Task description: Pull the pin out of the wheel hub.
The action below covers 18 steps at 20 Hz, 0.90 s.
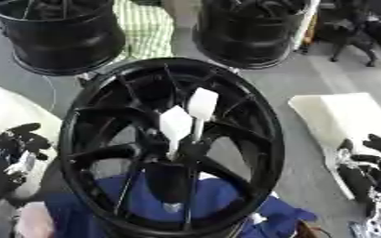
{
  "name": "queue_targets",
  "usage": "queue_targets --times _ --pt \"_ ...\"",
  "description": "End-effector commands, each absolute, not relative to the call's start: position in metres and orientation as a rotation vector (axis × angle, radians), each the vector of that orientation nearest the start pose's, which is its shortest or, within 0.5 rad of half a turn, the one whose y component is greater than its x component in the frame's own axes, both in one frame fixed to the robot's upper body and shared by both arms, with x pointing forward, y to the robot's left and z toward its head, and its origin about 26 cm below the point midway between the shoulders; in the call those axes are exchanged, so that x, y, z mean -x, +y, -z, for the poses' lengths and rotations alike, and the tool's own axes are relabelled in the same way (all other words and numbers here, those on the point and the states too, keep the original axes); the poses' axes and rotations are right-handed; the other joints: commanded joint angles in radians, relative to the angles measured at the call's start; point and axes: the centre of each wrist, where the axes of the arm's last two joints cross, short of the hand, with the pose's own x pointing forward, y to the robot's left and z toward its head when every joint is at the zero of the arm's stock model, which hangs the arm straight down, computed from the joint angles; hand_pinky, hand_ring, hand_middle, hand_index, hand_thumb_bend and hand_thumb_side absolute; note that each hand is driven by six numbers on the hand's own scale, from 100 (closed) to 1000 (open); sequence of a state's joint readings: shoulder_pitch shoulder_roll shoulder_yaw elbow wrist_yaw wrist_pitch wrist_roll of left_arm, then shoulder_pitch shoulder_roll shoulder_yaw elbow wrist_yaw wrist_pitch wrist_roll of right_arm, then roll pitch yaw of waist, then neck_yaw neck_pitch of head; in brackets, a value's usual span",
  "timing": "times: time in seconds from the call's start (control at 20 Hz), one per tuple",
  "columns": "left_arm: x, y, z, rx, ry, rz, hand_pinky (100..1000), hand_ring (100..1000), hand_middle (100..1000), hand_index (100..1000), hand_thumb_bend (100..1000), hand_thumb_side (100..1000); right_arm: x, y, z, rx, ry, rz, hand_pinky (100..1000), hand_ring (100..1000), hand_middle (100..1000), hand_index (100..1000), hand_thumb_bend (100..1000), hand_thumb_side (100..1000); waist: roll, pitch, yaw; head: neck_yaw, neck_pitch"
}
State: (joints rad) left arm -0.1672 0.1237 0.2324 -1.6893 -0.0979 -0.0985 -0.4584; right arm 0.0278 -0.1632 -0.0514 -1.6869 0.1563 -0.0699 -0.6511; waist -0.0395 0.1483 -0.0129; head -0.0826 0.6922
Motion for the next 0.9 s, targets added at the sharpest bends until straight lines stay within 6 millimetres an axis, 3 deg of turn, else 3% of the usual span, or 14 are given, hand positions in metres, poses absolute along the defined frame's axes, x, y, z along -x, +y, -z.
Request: queue_targets --times 0.05,0.6,0.9 --pt "-0.309 0.316 -0.085 -0.047 -1.89 0.477 606 668 593 830 100 420 -0.269 -0.295 -0.028 0.783 -1.774 0.339 394 529 659 765 270 199 0.002 -0.011 -0.002 -0.003 -0.008" --pt "-0.31 0.316 -0.087 -0.044 -1.895 0.478 608 669 596 832 100 413 -0.269 -0.295 -0.027 0.784 -1.774 0.34 394 529 659 765 272 199 0.002 -0.011 -0.002 -0.002 -0.007" --pt "-0.319 0.324 -0.108 -0.067 -1.967 0.525 611 672 602 838 100 429 -0.269 -0.296 -0.026 0.789 -1.769 0.338 394 529 659 764 272 199 0.006 -0.016 -0.001 -0.007 -0.005"
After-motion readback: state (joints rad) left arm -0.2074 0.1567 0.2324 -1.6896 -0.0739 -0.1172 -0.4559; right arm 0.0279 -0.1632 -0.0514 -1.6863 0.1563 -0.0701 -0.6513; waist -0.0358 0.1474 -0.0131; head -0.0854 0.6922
